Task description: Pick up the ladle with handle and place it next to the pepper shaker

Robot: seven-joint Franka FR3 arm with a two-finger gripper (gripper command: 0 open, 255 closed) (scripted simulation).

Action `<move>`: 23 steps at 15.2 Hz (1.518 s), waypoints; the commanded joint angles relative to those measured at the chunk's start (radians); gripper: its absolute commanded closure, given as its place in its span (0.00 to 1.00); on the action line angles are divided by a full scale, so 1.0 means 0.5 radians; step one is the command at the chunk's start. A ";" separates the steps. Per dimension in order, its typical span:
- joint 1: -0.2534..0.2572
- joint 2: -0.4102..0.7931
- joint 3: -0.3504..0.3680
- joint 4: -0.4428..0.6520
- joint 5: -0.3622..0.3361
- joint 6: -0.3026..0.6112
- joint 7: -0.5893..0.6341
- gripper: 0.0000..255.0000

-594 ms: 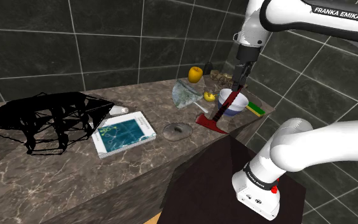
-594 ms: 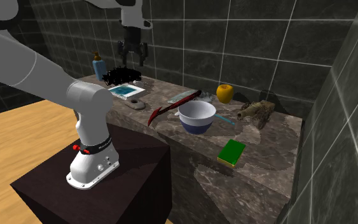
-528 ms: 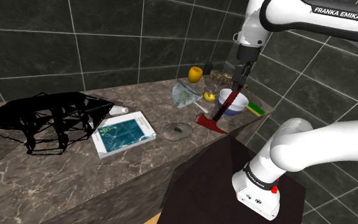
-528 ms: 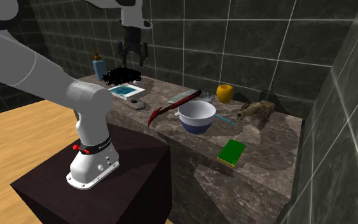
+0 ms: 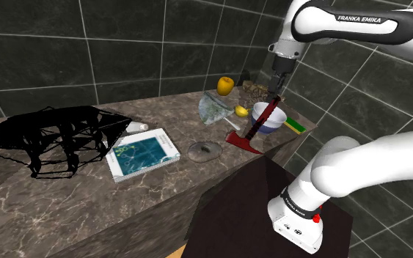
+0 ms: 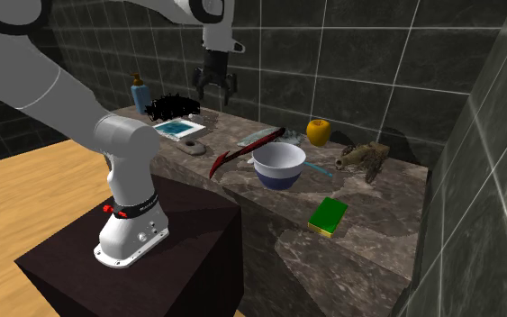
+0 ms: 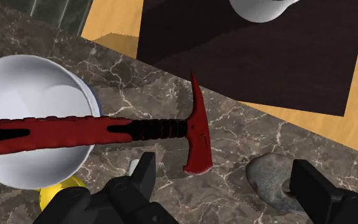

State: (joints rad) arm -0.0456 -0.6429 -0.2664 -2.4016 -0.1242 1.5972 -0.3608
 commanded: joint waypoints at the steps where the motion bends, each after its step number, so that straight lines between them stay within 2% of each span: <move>1: -0.006 0.101 -0.121 0.009 -0.021 0.111 -0.150 0.00; 5: 0.011 0.350 -0.345 0.107 0.006 0.278 -0.441 0.00; 8: 0.039 0.575 -0.508 0.215 0.081 0.387 -0.680 0.00; 11: 0.069 0.836 -0.662 0.352 0.217 0.470 -0.944 0.00; 15: 0.073 1.242 -0.819 0.585 0.496 0.516 -1.336 0.00; 19: -0.036 1.686 -0.857 0.882 0.830 0.468 -1.717 0.00; 23: -0.243 2.105 -0.779 1.241 1.109 0.349 -1.998 0.00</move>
State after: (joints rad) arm -0.1413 0.3574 -0.6669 -1.8313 0.3947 1.7920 -1.3258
